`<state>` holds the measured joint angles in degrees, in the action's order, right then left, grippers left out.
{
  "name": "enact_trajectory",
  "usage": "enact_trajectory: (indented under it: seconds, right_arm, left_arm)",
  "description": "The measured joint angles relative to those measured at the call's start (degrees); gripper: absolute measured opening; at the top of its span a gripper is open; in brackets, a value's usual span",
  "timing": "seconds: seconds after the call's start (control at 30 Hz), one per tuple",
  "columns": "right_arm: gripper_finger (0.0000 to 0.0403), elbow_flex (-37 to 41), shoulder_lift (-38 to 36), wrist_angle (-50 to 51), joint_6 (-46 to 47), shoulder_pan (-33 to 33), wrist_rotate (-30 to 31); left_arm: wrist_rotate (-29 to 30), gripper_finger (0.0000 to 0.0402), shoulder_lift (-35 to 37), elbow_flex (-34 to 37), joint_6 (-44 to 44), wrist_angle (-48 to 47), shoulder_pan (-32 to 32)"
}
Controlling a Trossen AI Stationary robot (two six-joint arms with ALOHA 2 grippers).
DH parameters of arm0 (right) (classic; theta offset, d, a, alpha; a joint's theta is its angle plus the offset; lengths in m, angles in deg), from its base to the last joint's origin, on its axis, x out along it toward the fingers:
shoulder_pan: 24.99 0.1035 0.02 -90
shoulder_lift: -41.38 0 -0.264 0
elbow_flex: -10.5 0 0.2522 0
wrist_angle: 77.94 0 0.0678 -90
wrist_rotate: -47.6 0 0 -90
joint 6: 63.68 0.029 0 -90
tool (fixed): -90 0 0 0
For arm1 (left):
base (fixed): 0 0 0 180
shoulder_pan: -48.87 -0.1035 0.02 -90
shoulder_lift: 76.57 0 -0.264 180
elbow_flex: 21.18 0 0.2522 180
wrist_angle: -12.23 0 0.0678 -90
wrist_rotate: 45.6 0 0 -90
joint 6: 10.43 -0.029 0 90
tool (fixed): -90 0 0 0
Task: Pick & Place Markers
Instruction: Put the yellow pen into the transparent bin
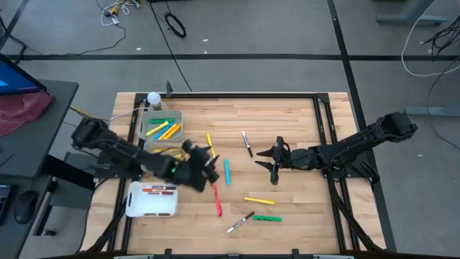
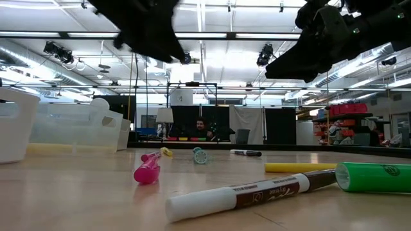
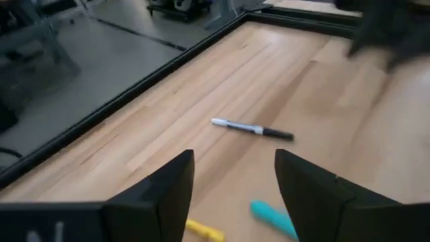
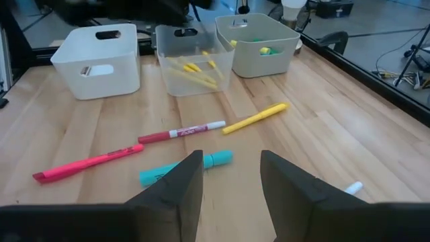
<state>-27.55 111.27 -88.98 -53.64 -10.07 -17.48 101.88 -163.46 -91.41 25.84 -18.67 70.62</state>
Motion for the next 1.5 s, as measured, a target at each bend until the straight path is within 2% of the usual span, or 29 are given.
enact_trajectory:
  seconds: [0.1, 0.27, 0.43, 0.6, 0.77, 1.1, 1.3, 1.5]
  right_arm:
    - [0.0149, 0.0, 0.0, 0.0, 0.2, 0.0, 0.0]
    - [0.0149, 0.0, 0.0, 0.0, 0.2, 0.0, 0.1]
    - [0.0149, 0.0, 0.0, 0.0, 0.0, 0.0, 0.1]
    - [0.0149, 0.0, 0.0, 0.0, 0.0, 0.0, 0.1]
    - [0.0149, 0.0, 0.0, 0.0, 0.0, 0.0, 0.1]
    - [0.0149, 0.0, 0.0, 0.0, 0.0, 0.0, 0.1]
    - [0.0149, 0.0, 0.0, 0.0, 0.0, 0.0, 0.1]
    - [0.0149, 0.0, 0.0, 0.0, 0.0, 0.0, 0.1]
  left_arm:
    - [-7.0, 0.0238, -1.7, 0.0, -1.2, 3.8, -6.6]
    - [-17.9, 0.0272, -5.8, 0.0, 6.1, 2.5, -16.9]
    - [-29.0, 0.0269, -10.7, 0.0, 11.0, 2.5, -24.9]
    - [-34.4, 0.0250, -14.2, 0.0, 16.6, 0.8, -29.9]
    - [-36.9, 0.0235, -16.2, 0.0, 20.2, -2.9, -32.6]
    - [-36.2, 0.0197, -20.5, -0.2, 19.6, 1.0, -32.7]
    - [-33.3, 0.0134, -20.8, -0.1, 15.5, 2.7, -31.9]
    - [-34.6, 0.0056, -21.2, 0.1, 7.9, 10.0, -31.4]
